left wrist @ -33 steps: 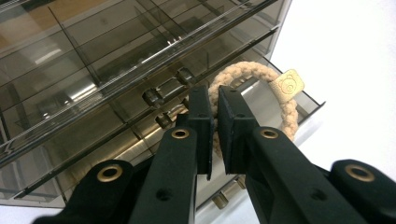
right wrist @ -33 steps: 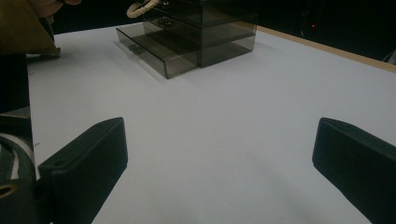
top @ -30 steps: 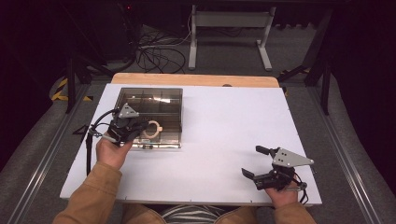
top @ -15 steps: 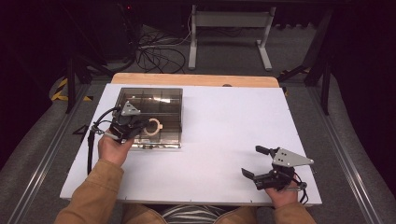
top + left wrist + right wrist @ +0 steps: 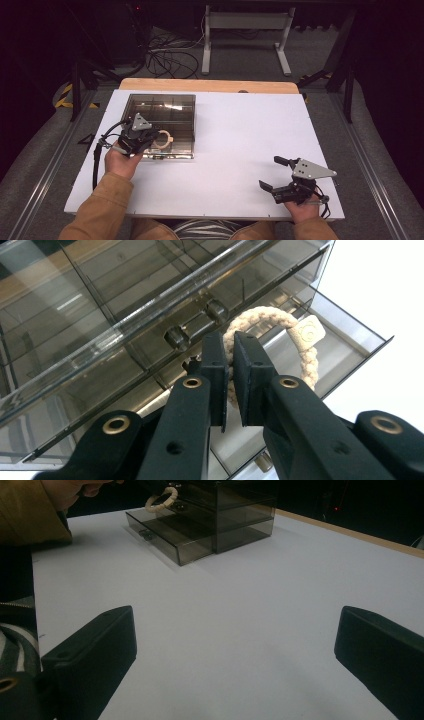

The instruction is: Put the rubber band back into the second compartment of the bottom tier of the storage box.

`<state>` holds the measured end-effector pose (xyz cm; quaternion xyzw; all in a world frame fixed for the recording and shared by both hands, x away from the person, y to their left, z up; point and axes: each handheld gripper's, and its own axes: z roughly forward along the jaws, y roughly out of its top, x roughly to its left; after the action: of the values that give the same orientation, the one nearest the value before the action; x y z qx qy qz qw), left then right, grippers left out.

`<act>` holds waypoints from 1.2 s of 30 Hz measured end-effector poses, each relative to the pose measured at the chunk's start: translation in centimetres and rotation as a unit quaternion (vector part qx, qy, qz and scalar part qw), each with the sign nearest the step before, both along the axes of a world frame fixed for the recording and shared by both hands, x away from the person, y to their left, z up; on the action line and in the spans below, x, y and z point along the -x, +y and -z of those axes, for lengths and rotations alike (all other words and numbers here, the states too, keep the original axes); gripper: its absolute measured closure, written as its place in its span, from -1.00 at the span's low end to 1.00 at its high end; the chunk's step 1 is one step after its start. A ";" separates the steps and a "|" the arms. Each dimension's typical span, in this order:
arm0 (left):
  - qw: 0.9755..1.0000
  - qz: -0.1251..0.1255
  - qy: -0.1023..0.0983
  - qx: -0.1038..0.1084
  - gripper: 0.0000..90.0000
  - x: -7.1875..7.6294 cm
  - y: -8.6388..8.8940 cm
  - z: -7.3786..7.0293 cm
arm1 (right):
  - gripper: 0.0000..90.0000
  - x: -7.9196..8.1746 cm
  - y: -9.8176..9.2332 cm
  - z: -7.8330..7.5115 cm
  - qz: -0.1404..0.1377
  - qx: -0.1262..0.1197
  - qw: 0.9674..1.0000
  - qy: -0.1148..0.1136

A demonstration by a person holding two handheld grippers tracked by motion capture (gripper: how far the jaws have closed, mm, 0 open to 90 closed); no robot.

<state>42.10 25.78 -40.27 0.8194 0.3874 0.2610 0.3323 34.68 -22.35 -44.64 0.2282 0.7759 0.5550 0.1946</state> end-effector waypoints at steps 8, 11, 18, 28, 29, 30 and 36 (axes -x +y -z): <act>1.000 -0.002 0.002 -0.010 0.86 -0.1 0.3 0.8 | -0.92 0.0 0.0 0.0 -0.001 0.000 1.000 0.000; 1.000 -0.003 0.006 -0.012 0.86 0.0 0.3 1.1 | -0.92 0.0 0.0 0.0 -0.001 0.000 1.000 0.000; 1.000 -0.005 0.009 -0.017 0.86 -0.2 0.3 1.7 | -0.92 0.0 0.0 0.0 -0.002 0.000 1.000 -0.001; 0.999 -0.009 0.017 -0.029 0.86 -0.5 0.3 2.3 | -0.92 0.0 0.0 0.0 -0.003 0.000 1.000 -0.001; 0.999 -0.010 0.017 -0.028 0.86 -0.6 0.3 2.4 | -0.92 0.0 0.0 0.0 -0.003 0.000 1.000 -0.001; 0.999 -0.010 0.022 -0.030 0.86 -0.6 0.3 2.5 | -0.92 0.0 0.0 0.0 -0.003 0.000 1.000 -0.001; 0.999 -0.011 0.034 -0.034 0.85 -0.9 0.3 2.9 | -0.92 0.0 0.0 0.0 -0.004 0.000 1.000 -0.001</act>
<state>42.96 26.09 -43.12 0.8344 0.3984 0.2491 0.2881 34.64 -22.31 -44.64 0.2251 0.7765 0.5559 0.1930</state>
